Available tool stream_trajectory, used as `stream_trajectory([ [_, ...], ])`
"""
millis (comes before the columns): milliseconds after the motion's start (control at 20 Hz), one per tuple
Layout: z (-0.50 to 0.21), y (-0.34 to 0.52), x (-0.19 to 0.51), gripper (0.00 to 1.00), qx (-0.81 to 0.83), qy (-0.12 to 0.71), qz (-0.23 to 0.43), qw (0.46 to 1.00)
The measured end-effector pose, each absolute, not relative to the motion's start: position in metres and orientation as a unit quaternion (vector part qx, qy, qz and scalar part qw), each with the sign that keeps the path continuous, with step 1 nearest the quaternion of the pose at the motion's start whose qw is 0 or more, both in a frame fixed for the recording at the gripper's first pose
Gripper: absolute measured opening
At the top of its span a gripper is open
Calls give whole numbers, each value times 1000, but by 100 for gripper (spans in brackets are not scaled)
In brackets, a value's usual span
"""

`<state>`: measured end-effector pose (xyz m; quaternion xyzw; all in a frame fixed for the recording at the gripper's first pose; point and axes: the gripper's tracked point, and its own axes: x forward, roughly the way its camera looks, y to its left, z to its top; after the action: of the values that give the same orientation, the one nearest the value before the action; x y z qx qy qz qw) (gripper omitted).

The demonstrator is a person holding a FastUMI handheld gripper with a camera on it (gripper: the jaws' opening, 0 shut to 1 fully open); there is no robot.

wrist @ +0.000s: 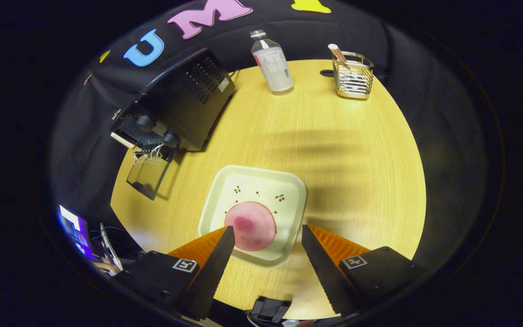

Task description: Open the toaster oven, put the food inside, and close the toaster oven door.

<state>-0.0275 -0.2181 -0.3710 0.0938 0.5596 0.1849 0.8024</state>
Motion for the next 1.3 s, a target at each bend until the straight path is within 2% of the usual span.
stream_trajectory([
  [200,-398,-221,-22,99,117,595,162,779],
  [350,-404,-216,-16,95,135,609,158,766],
  [400,-406,-218,-13,84,140,615,148,762],
  [450,-410,-222,-12,79,136,623,136,758],
  [600,-420,-232,-15,18,126,638,134,748],
  [650,-418,-232,-14,12,130,642,133,744],
  [850,-424,-226,-11,6,159,645,150,732],
  [1150,-407,-209,-19,5,294,626,165,703],
  [1300,-388,-197,-27,5,312,611,175,706],
])
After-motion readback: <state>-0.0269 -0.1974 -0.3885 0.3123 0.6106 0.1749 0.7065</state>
